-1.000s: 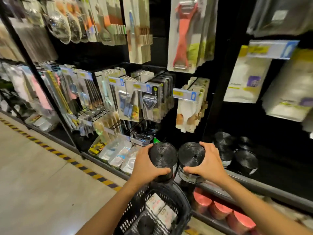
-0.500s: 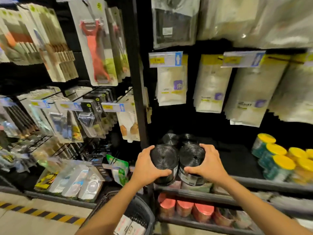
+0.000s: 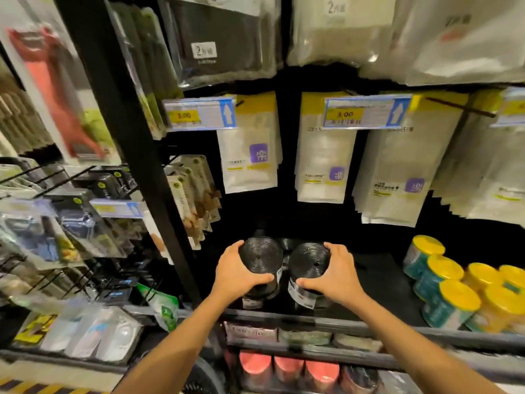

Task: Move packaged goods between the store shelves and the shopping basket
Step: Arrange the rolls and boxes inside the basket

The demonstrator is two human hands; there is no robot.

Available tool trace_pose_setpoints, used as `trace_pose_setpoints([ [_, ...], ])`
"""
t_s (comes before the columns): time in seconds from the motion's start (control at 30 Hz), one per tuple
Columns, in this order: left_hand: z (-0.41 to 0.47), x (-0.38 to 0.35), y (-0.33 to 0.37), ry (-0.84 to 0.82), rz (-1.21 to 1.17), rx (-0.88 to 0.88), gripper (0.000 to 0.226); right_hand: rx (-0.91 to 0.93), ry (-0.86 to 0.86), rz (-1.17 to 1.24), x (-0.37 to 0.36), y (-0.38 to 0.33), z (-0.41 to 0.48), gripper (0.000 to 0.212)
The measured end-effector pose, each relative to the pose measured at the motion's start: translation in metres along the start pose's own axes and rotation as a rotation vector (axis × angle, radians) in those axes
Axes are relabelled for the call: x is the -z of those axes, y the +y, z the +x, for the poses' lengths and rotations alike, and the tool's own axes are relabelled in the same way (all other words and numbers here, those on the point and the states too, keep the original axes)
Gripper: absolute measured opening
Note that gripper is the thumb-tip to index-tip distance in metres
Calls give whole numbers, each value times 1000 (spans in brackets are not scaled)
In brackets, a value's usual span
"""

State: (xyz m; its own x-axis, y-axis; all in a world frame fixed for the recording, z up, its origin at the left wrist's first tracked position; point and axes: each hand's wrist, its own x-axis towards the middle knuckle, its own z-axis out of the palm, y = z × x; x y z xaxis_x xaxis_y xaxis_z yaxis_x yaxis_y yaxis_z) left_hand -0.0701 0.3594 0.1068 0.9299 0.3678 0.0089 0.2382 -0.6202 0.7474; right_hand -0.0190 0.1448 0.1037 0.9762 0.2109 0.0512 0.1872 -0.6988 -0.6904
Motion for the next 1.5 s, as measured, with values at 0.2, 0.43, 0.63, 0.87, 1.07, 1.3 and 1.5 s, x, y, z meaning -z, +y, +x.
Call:
trace_pose_setpoints([
  [0.2, 79, -20, -16, -1, 30, 111, 115, -54, -26, -30, -29, 2, 79, 112],
  [0.43, 145, -39, -31, -22, -18, 172, 113, -118, -62, -39, -68, 8, 147, 111],
  [0.63, 175, -45, -39, -55, -33, 137, 89, -170, -83, -87, -88, 11, 182, 116],
  [0.87, 182, -54, -54, -59, -109, 142, 64, -175, -84, -114, -102, 17, 187, 109],
  [1.07, 192, -64, -74, -102, -9, 129, 88, -163, -118, -110, -100, 19, 184, 109],
  [1.3, 174, -50, -46, -136, 290, -41, 95, -145, -187, -230, -97, 19, 178, 113],
  [1.5, 131, -51, -48, -96, 276, -80, 59, 237, -154, -280, -88, 18, 151, 79],
])
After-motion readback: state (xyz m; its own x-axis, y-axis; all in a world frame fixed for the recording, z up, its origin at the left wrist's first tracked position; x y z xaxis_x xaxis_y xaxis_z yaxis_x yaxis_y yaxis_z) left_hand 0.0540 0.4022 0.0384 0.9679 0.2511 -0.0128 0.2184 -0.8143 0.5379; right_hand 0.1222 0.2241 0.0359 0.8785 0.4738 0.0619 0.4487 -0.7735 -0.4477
